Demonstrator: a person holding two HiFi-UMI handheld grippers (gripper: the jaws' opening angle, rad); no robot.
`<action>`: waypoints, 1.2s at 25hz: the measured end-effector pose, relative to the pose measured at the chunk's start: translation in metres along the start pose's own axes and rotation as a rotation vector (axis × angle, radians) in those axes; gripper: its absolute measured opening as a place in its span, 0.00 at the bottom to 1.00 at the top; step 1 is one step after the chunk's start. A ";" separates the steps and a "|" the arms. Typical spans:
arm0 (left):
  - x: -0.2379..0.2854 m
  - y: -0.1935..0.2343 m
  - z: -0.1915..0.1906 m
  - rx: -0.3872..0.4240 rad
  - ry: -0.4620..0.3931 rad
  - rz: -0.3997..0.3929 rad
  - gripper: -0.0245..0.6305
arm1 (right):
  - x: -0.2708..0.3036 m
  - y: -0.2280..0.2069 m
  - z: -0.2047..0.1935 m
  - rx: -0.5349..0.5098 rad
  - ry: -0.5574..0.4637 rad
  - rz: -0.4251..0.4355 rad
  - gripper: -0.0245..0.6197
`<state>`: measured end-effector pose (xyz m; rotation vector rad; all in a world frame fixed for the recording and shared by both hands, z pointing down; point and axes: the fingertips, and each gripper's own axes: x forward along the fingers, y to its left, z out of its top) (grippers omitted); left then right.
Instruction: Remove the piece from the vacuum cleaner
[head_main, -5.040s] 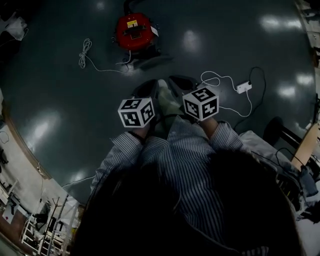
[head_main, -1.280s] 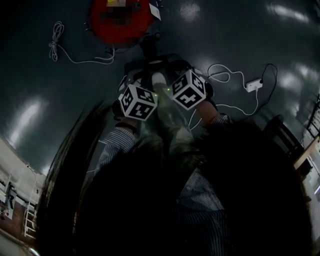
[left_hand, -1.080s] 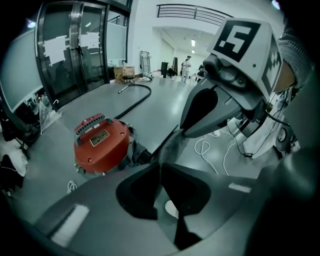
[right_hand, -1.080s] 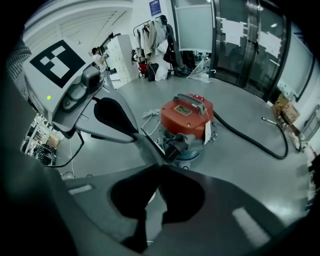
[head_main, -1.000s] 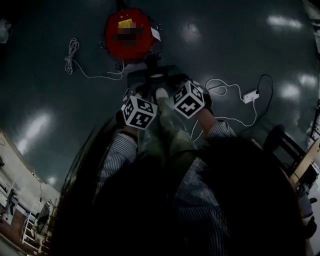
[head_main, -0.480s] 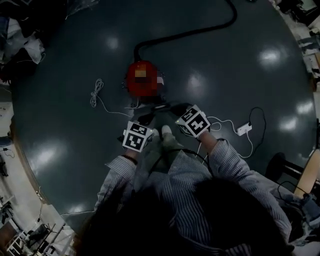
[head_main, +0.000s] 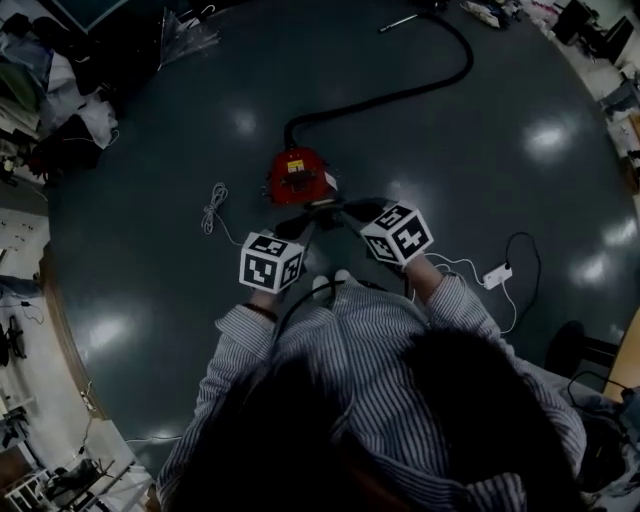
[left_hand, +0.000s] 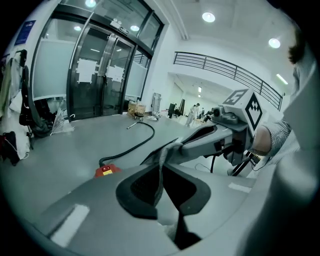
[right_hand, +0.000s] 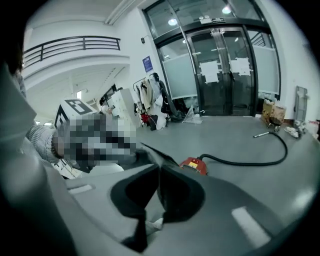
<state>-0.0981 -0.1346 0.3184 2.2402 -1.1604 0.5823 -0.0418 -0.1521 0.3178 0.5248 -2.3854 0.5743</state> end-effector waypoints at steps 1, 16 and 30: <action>-0.001 -0.001 0.003 0.000 -0.009 0.002 0.08 | -0.003 0.000 0.004 0.015 -0.022 0.003 0.07; -0.002 -0.020 0.008 -0.002 -0.037 -0.009 0.08 | -0.021 -0.001 0.003 0.065 -0.097 -0.022 0.07; -0.004 -0.025 -0.007 -0.006 -0.023 -0.019 0.08 | -0.021 0.007 -0.010 0.090 -0.094 -0.018 0.07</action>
